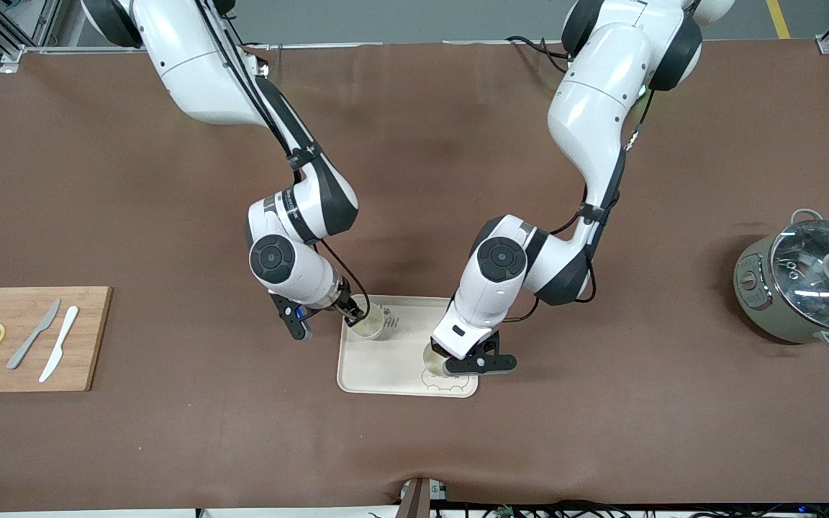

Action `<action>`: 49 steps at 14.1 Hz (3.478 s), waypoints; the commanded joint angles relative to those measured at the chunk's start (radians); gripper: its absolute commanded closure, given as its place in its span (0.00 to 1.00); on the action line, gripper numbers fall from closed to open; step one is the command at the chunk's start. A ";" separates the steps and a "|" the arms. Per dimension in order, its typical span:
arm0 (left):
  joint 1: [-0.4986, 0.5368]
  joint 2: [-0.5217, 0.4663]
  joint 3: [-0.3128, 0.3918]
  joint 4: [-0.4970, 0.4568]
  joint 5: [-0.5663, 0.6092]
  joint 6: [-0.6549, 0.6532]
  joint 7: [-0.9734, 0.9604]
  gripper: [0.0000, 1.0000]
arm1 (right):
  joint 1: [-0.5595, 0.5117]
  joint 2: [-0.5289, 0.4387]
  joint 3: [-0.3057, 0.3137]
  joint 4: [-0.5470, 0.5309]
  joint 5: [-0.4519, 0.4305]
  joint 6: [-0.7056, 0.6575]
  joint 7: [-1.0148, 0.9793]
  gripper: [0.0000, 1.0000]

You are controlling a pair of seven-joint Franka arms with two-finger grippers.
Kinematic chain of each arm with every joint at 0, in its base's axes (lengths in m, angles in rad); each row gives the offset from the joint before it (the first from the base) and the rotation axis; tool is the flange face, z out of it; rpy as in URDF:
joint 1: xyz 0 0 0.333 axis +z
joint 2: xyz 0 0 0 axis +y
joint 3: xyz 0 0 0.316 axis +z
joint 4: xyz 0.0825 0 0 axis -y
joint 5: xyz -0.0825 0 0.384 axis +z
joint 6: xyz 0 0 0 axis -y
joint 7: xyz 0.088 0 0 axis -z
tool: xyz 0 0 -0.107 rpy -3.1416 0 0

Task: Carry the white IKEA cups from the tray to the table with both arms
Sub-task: 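Lift the cup with the left gripper while the right gripper grasps its cup, then carry both cups away from the tray with both grippers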

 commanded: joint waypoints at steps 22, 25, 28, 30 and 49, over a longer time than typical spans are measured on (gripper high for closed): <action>0.397 -0.451 0.010 -0.014 -0.069 -0.616 0.474 1.00 | 0.017 -0.001 -0.011 0.065 0.011 0.032 -0.041 1.00; 0.438 -0.474 0.009 -0.022 -0.055 -0.615 0.520 1.00 | -0.024 -0.035 -0.015 0.056 0.008 -0.076 -0.201 1.00; 0.440 -0.494 0.009 -0.066 -0.014 -0.581 0.517 1.00 | -0.063 -0.070 -0.017 0.036 0.007 -0.146 -0.318 1.00; 0.434 -0.515 0.006 -0.132 -0.014 -0.523 0.494 1.00 | -0.083 -0.094 -0.017 0.004 0.007 -0.141 -0.395 1.00; 0.375 -0.570 0.001 -0.726 -0.011 0.184 0.354 1.00 | -0.241 -0.245 -0.046 -0.332 -0.048 -0.048 -0.884 1.00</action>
